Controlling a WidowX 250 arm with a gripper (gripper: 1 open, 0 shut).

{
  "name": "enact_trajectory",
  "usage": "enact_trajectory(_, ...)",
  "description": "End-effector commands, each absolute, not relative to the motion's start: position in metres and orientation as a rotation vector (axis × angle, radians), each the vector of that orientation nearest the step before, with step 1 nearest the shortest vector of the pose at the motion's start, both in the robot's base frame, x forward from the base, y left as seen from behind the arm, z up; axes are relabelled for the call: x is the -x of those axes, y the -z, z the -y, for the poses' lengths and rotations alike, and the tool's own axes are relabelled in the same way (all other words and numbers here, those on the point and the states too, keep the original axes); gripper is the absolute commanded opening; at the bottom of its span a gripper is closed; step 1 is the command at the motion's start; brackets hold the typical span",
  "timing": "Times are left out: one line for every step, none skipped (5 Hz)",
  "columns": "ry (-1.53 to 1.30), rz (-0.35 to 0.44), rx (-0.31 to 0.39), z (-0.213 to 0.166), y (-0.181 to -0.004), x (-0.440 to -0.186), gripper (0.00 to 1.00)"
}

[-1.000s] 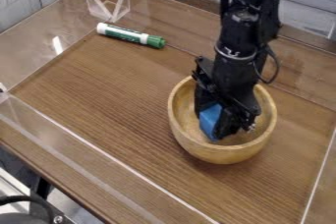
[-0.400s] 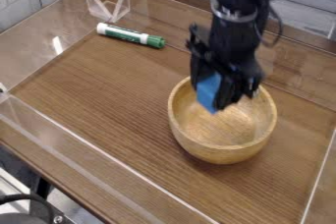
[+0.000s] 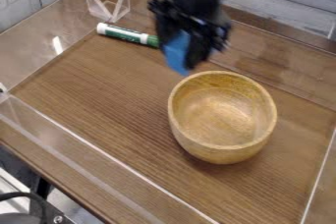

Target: Remove the blue block from inside the brown bowl and put it on the table

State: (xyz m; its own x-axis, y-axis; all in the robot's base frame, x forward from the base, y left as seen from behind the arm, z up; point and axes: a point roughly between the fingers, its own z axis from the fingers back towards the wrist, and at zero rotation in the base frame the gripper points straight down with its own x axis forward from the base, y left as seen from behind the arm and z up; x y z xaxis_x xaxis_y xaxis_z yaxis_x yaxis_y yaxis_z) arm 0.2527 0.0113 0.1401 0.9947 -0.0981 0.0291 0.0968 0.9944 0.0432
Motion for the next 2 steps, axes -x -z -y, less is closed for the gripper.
enact_trajectory(0.061, 0.105, -0.053, -0.0339, -0.1527, -0.2502, 0.0)
enact_trajectory(0.027, 0.108, -0.06, -0.0374, -0.1505, -0.2461, 0.0)
